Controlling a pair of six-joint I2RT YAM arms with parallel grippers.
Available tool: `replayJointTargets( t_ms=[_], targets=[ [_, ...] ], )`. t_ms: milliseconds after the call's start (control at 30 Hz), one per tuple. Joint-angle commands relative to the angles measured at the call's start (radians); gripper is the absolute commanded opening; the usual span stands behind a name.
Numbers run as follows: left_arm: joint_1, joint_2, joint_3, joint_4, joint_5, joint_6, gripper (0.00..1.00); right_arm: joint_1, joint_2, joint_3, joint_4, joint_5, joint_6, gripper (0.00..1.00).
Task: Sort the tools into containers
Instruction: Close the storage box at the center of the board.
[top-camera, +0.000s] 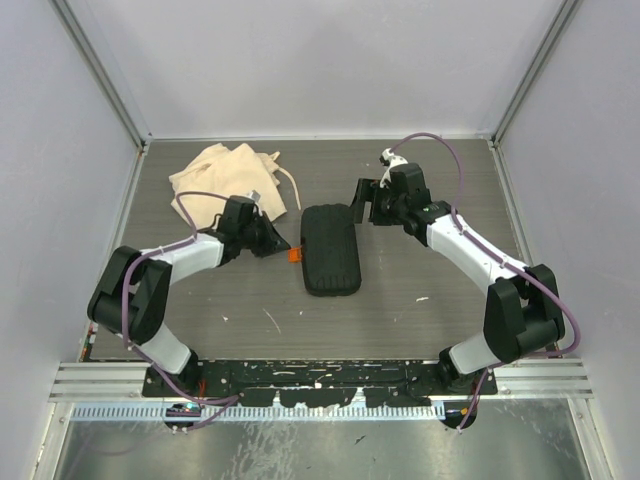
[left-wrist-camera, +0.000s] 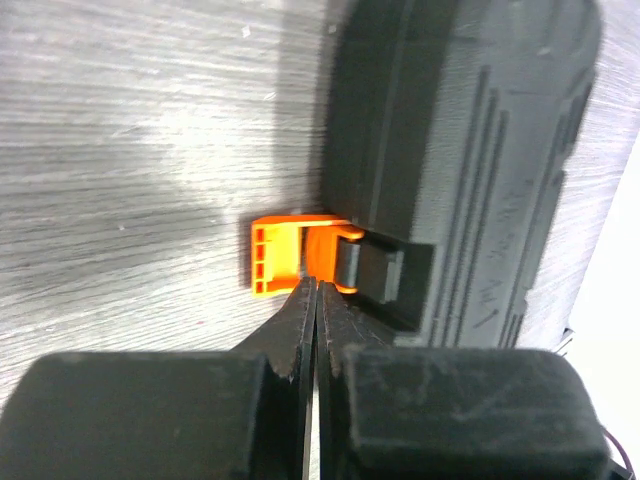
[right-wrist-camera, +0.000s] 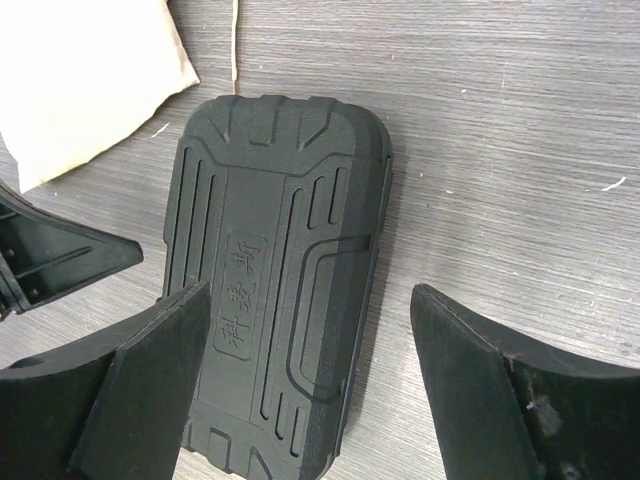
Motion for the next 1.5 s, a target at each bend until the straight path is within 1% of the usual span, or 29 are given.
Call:
replayJointTargets(
  t_ms=[0,167,300,333,433,467,533,600,633,667,700,767,833,900,967,1100,1233,1367,1467],
  targets=[
    [-0.002,-0.064,0.064,-0.032,-0.001,0.042,0.00,0.003,-0.020,0.002,0.062,-0.024,0.015,0.85],
    [-0.003,-0.057,0.067,-0.032,0.013,0.038,0.00,0.004,-0.014,0.005,0.069,-0.050,0.015,0.85],
    [0.000,-0.065,0.068,-0.052,-0.011,0.033,0.00,0.010,-0.018,0.021,0.079,-0.077,-0.051,0.87],
    [0.005,-0.072,0.065,-0.060,-0.019,0.034,0.02,0.016,-0.018,0.030,0.082,-0.078,-0.069,0.88],
    [0.031,-0.096,0.044,-0.065,-0.017,0.021,0.12,0.050,0.010,0.087,0.054,-0.093,-0.128,0.88],
    [0.040,-0.104,0.039,-0.068,-0.014,0.018,0.16,0.073,0.020,0.103,0.050,-0.072,-0.145,0.88],
    [0.065,-0.129,0.024,-0.077,-0.010,0.012,0.21,0.137,0.050,0.140,0.046,-0.013,-0.193,0.87],
    [0.095,-0.164,0.002,-0.099,-0.022,0.002,0.23,0.205,0.073,0.135,0.079,-0.014,-0.317,0.83],
    [0.113,-0.181,-0.010,-0.114,-0.030,-0.003,0.23,0.233,0.078,0.125,0.115,-0.018,-0.404,0.81],
    [0.135,-0.199,-0.023,-0.137,-0.039,-0.010,0.23,0.254,0.085,0.127,0.125,-0.042,-0.470,0.81],
    [0.156,-0.218,-0.035,-0.153,-0.042,-0.015,0.24,0.266,0.095,0.139,0.118,-0.116,-0.542,0.81],
    [0.213,-0.258,-0.067,-0.194,-0.057,-0.030,0.26,0.287,0.127,0.172,0.093,-0.207,-0.668,0.81],
    [0.262,-0.300,-0.111,-0.215,-0.055,-0.045,0.31,0.300,0.170,0.222,0.035,-0.256,-0.774,0.81],
    [0.305,-0.332,-0.145,-0.235,-0.058,-0.053,0.33,0.318,0.234,0.306,-0.072,-0.280,-0.855,0.81],
    [0.340,-0.361,-0.175,-0.250,-0.058,-0.057,0.37,0.338,0.306,0.400,-0.184,-0.288,-0.919,0.80],
    [0.376,-0.409,-0.215,-0.269,-0.059,-0.056,0.38,0.395,0.453,0.594,-0.382,-0.259,-1.047,0.78],
    [0.385,-0.446,-0.237,-0.315,-0.098,-0.058,0.38,0.444,0.575,0.738,-0.500,-0.180,-1.094,0.77],
    [0.404,-0.502,-0.271,-0.362,-0.139,-0.069,0.38,0.471,0.660,0.830,-0.555,-0.100,-1.094,0.77],
    [0.410,-0.526,-0.286,-0.383,-0.142,-0.064,0.38,0.494,0.725,0.899,-0.606,-0.049,-1.103,0.77]
  ],
)
